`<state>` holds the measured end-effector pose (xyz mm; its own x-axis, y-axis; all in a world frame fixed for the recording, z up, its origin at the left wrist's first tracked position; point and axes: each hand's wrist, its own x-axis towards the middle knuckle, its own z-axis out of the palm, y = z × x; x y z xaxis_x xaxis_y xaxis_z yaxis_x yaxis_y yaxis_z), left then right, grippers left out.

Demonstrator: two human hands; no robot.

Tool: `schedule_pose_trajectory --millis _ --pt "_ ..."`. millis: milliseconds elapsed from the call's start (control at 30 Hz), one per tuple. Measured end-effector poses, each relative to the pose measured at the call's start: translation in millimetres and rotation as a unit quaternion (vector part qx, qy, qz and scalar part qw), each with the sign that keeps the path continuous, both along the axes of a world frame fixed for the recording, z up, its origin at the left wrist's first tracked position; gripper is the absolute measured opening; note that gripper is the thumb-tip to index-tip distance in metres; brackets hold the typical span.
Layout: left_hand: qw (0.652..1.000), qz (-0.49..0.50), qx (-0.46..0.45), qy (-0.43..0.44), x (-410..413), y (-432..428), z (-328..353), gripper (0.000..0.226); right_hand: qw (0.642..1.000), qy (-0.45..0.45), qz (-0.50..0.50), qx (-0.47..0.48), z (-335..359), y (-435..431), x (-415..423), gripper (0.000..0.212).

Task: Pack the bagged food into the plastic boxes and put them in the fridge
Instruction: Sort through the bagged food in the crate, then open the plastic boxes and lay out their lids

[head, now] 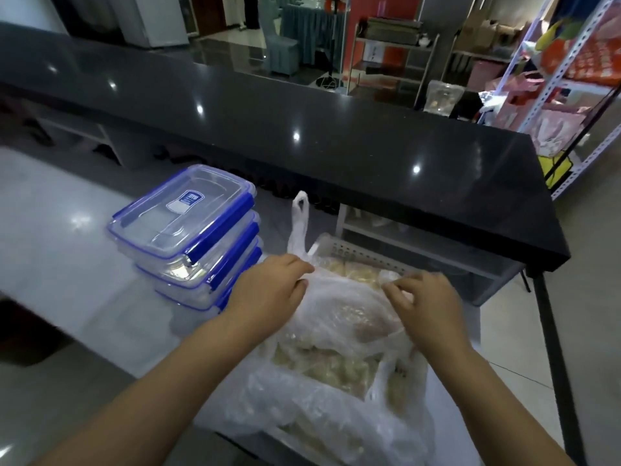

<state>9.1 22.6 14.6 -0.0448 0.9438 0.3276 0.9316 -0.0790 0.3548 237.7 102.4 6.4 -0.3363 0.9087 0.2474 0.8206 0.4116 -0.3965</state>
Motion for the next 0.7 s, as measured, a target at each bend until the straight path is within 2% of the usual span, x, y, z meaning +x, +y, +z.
schedule_pose_trajectory --millis 67,233,333,433,500,567,700 --pt "0.997 0.027 0.075 -0.013 -7 -16 13 0.029 0.998 0.049 0.013 0.029 13 -4 -12 0.017" --pt "0.975 0.145 0.166 -0.012 -60 -38 42 0.019 0.989 0.113 0.092 -0.023 29 -26 -77 0.014" --pt "0.956 0.236 0.171 -0.020 -98 -51 48 0.024 0.975 0.143 0.133 -0.107 36 -50 -118 0.016" --pt "0.938 0.315 0.132 -0.050 -132 -62 46 0.036 0.956 0.177 0.135 -0.192 44 -66 -157 0.014" --pt "0.929 0.342 0.098 -0.103 -155 -67 41 0.044 0.950 0.196 0.116 -0.211 44 -68 -183 0.010" --pt "0.920 0.340 0.061 -0.185 -175 -70 34 0.051 0.938 0.232 0.079 -0.247 42 -72 -209 0.017" --pt "0.879 0.243 -0.001 -0.411 -203 -77 25 0.043 0.890 0.342 -0.026 -0.301 41 -82 -254 0.028"
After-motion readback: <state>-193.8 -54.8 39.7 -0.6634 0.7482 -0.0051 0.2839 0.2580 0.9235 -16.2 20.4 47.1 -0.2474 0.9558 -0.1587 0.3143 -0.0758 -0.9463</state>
